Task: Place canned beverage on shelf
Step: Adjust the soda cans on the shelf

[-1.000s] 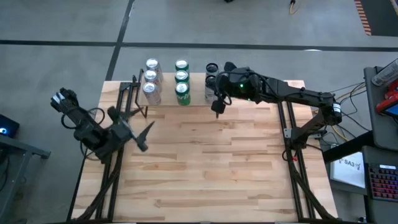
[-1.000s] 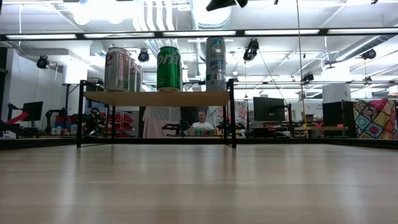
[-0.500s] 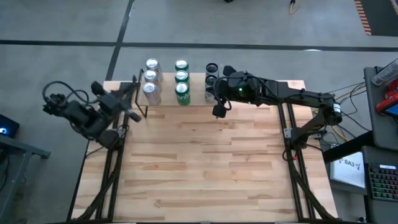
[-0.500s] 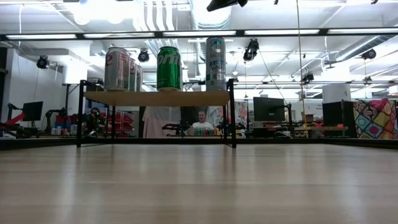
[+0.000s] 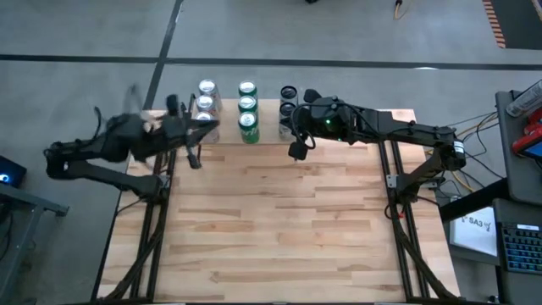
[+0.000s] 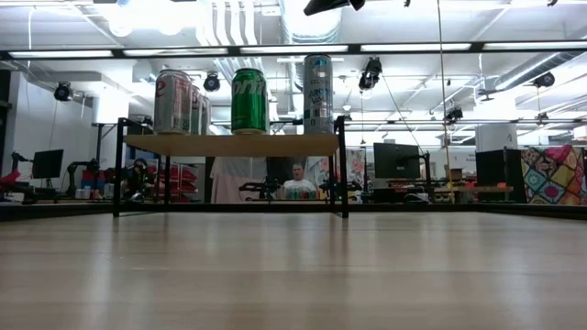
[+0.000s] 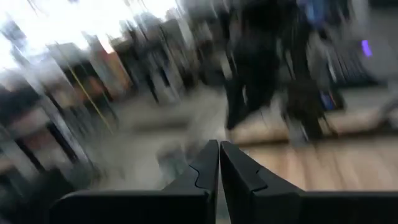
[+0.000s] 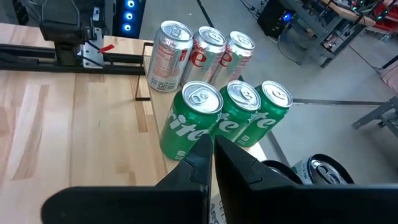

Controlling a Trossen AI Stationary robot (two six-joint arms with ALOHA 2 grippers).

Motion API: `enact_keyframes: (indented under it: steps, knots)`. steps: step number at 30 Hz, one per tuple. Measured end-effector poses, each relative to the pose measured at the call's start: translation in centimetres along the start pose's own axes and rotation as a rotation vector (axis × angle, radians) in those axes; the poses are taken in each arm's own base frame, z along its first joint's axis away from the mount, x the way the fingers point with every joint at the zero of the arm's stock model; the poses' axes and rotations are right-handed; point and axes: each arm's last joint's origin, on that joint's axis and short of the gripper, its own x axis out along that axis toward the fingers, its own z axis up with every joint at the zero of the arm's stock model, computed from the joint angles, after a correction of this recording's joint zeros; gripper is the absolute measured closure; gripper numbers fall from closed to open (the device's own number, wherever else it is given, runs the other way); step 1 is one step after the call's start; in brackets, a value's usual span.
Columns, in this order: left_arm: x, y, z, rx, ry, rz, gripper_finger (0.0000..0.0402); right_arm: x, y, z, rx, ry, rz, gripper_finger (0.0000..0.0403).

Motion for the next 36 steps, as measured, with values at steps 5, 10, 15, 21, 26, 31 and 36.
enact_keyframes:
  steps: [5, 10, 15, 21, 26, 31, 36]
  knots:
    - [0.8, 2.5, -1.0, -0.073, 0.473, 0.011, 0.0401, 0.0, 0.0, 0.0, 0.01, 0.001, 0.001, 0.0394]
    - [1.0, 3.9, -2.9, -0.205, 0.765, 0.149, 0.0402, 0.0, 0.0, 0.0, 0.008, 0.002, 0.001, 0.0394]
    - [0.9, 4.2, -4.3, -0.2, 0.903, 0.291, 0.0402, 0.0, 0.0, 0.0, -0.003, 0.003, 0.001, 0.0394]
    - [1.2, 4.2, -4.7, -0.189, 0.903, 0.318, 0.0402, 0.0, 0.0, -0.1, -0.004, 0.007, 0.002, 0.0394]
    - [1.7, 3.8, -5.7, -0.169, 0.94, 0.32, 0.0402, 0.0, 0.0, -0.1, -0.005, 0.008, 0.006, 0.0394]
    - [2.3, 3.6, -6.3, -0.156, 0.967, 0.322, 0.0402, 0.0, 0.0, -0.1, -0.005, 0.008, 0.006, 0.0394]
    - [2.8, 3.5, -6.5, -0.149, 0.982, 0.324, 0.0402, 0.0, 0.0, -0.1, -0.005, 0.008, 0.006, 0.0394]
